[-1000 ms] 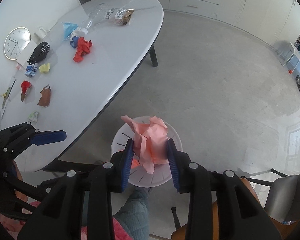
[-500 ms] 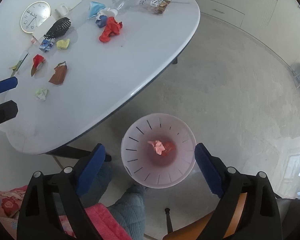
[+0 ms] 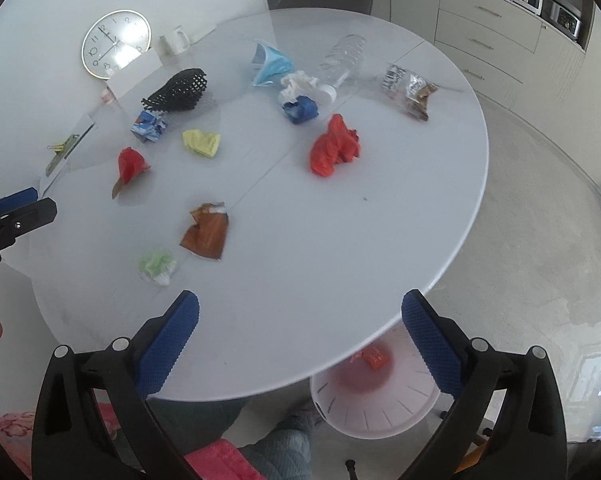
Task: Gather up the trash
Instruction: 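Grasp the crumpled red paper with the left tool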
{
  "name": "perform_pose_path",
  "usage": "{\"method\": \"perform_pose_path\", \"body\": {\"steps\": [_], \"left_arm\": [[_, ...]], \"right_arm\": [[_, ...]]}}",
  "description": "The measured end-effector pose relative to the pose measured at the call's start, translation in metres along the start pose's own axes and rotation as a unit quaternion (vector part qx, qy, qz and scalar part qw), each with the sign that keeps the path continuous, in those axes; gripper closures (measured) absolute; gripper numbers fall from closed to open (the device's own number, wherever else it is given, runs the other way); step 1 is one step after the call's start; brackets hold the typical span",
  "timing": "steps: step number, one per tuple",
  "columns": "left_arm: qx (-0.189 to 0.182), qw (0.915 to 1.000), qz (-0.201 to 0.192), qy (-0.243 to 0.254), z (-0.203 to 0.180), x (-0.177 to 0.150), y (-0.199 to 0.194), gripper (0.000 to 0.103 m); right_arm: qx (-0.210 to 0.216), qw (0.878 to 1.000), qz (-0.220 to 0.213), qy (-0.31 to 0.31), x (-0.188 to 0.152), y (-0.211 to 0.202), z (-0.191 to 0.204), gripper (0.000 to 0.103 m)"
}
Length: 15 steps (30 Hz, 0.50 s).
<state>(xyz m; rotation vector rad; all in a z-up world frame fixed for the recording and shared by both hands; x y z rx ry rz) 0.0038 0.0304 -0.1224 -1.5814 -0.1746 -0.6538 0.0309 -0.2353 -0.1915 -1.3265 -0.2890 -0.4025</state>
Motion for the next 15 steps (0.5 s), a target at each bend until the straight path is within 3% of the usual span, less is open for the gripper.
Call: {"method": "perform_pose_path", "body": {"steps": [7, 15], "left_arm": [[0.005, 0.9996, 0.01, -0.027, 0.065, 0.014, 0.039, 0.008], [0.018, 0.9983, 0.046, -0.03, 0.09, 0.03, 0.108, 0.008]], "right_arm": [[0.003, 1.0, 0.0, 0.016, 0.023, 0.031, 0.051, 0.002], [-0.011, 0.999, 0.002, 0.039, 0.046, 0.071, 0.082, 0.002]]}}
Point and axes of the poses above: each gripper's, at about its wrist camera, not at the fingertips, and y roughly the way its jaws point, z to its left, x to its top, the point moved 2 cm from there along y, roughly the way its jaws point, and after that the axes turned 9 degrees about y, right-handed, at the moved point
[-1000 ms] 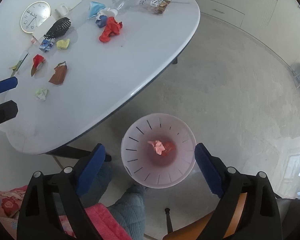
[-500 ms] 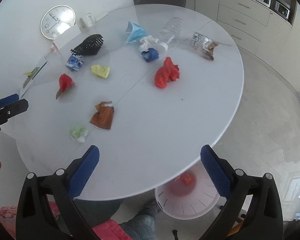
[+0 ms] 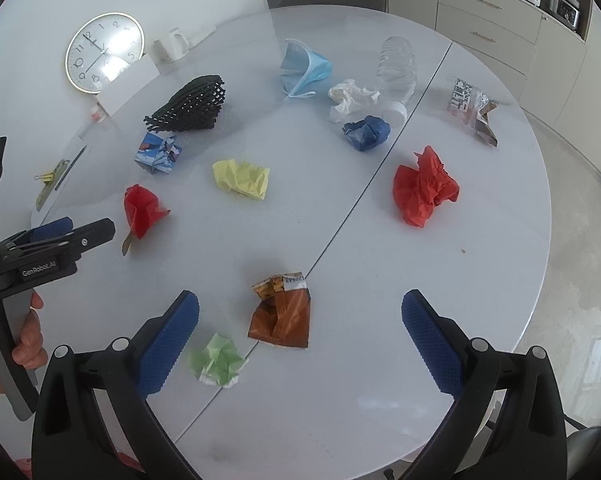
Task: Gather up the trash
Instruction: 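Grasp the crumpled red paper with the left tool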
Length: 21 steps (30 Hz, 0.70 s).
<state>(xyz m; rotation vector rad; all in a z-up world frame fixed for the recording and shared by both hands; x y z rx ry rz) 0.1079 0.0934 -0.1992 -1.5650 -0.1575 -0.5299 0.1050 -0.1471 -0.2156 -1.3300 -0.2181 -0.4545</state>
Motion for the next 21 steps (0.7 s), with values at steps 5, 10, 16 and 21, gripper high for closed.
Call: {"method": "perform_pose_path", "body": {"steps": [5, 10, 16, 21], "left_arm": [[0.034, 0.999, 0.028, 0.011, -0.001, 0.008, 0.043, 0.008], [0.058, 0.9973, 0.04, 0.019, 0.0, 0.014, 0.068, 0.009], [0.034, 0.9979, 0.049, 0.025, 0.007, 0.017, 0.081, 0.032], [0.018, 0.9987, 0.041, 0.024, 0.016, 0.018, 0.081, 0.034]], "right_arm": [[-0.012, 1.0, 0.011, 0.023, 0.006, 0.022, 0.004, 0.002], [-0.025, 0.999, 0.023, 0.03, 0.004, 0.036, 0.003, 0.002], [-0.035, 0.998, 0.04, 0.038, -0.002, 0.048, -0.004, 0.002], [-0.026, 0.999, 0.038, 0.025, 0.007, 0.054, 0.003, 0.002]]}}
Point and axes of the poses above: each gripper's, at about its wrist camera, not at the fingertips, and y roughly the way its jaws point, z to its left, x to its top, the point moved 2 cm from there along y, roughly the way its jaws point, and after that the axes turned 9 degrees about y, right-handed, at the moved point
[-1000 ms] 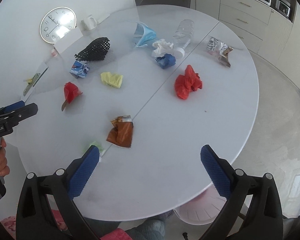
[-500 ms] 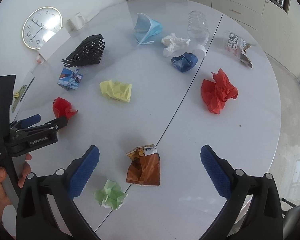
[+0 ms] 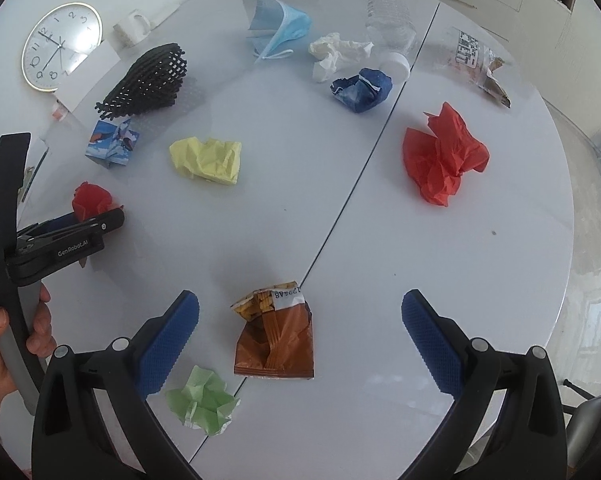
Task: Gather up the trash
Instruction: 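Grasp the crumpled red paper with the left tool, then grasp the crumpled yellow paper with the right tool while the left tool holds the red paper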
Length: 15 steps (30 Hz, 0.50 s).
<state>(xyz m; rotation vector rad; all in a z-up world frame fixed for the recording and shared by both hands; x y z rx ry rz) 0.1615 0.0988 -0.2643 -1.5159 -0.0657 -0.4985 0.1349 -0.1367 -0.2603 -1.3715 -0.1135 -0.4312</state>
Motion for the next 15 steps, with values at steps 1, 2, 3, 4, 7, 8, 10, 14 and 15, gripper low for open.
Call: {"method": "perform_pose_path", "body": {"steps": [1, 2, 3, 4, 7, 8, 10, 14, 15], "left_arm": [[-0.002, 1.0, -0.001, 0.002, 0.002, -0.001, 0.0, 0.034], [-0.004, 1.0, -0.002, 0.003, 0.004, -0.001, -0.001, 0.034], [-0.007, 1.0, -0.003, 0.004, 0.006, -0.002, -0.002, 0.034], [-0.008, 1.0, -0.004, 0.004, 0.008, -0.003, -0.003, 0.035], [-0.016, 0.9998, -0.01, 0.005, 0.014, -0.005, -0.011, 0.035], [-0.017, 0.9997, -0.014, 0.007, 0.015, -0.006, -0.015, 0.035], [-0.014, 0.9996, -0.021, 0.013, 0.017, -0.007, -0.024, 0.035], [-0.023, 0.9991, -0.031, 0.015, 0.021, -0.012, -0.041, 0.035], [-0.025, 0.999, -0.033, 0.014, 0.022, -0.014, -0.044, 0.035]], "right_arm": [[0.004, 1.0, -0.002, -0.008, 0.004, 0.002, 0.004, 0.002], [0.008, 1.0, -0.003, -0.018, 0.008, 0.006, 0.009, 0.002], [0.01, 1.0, -0.004, -0.028, 0.014, 0.01, 0.015, 0.002], [0.013, 0.999, -0.005, -0.039, 0.02, 0.015, 0.022, 0.002], [0.024, 0.998, -0.009, -0.061, 0.038, 0.031, 0.042, 0.002], [0.027, 0.997, -0.011, -0.068, 0.044, 0.036, 0.048, 0.002], [0.028, 0.996, -0.014, -0.081, 0.055, 0.046, 0.061, 0.002], [0.027, 0.994, -0.013, -0.106, 0.069, 0.064, 0.081, 0.002], [0.024, 0.993, -0.011, -0.111, 0.071, 0.068, 0.084, 0.002]]}}
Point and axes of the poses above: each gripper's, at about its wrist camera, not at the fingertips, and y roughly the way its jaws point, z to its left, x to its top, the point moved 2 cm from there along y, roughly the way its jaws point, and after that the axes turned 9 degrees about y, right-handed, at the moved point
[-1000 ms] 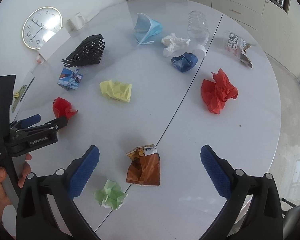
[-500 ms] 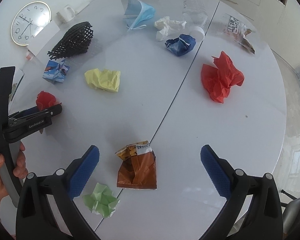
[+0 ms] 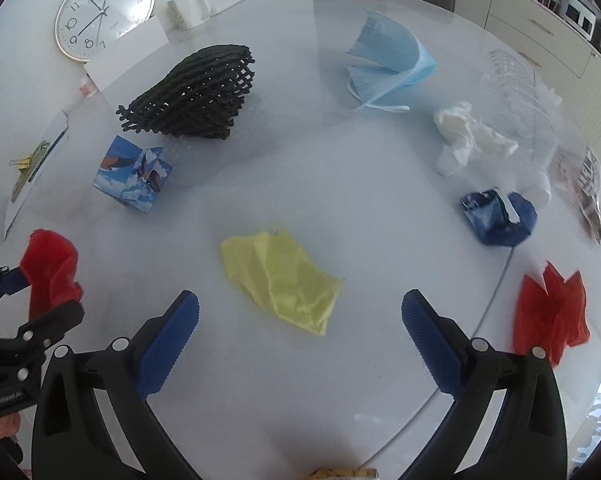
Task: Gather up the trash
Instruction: 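Grasp the crumpled yellow paper with the right tool while the left tool holds the red paper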
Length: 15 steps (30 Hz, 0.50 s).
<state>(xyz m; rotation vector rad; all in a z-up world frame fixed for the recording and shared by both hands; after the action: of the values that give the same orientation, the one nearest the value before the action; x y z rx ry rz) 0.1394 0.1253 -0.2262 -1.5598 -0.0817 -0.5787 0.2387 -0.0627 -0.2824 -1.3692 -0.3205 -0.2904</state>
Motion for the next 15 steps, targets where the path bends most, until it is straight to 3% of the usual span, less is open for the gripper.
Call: {"method": "perform_pose_path", "body": {"steps": [2, 4, 8, 15], "left_arm": [[-0.002, 1.0, -0.003, -0.001, 0.002, -0.004, -0.007, 0.035], [-0.002, 1.0, -0.004, 0.0, 0.002, -0.007, -0.012, 0.035], [0.0, 0.9999, -0.014, 0.003, 0.001, -0.011, -0.022, 0.035], [-0.013, 0.9991, -0.032, 0.024, -0.021, -0.012, -0.047, 0.035]], "right_arm": [[-0.009, 1.0, 0.007, -0.011, 0.002, 0.008, 0.004, 0.011], [-0.01, 1.0, 0.02, -0.014, 0.003, 0.014, 0.006, 0.033], [-0.008, 1.0, 0.026, -0.01, 0.0, 0.012, 0.006, 0.051], [0.022, 0.999, 0.015, 0.031, -0.023, -0.034, -0.018, 0.054]]}}
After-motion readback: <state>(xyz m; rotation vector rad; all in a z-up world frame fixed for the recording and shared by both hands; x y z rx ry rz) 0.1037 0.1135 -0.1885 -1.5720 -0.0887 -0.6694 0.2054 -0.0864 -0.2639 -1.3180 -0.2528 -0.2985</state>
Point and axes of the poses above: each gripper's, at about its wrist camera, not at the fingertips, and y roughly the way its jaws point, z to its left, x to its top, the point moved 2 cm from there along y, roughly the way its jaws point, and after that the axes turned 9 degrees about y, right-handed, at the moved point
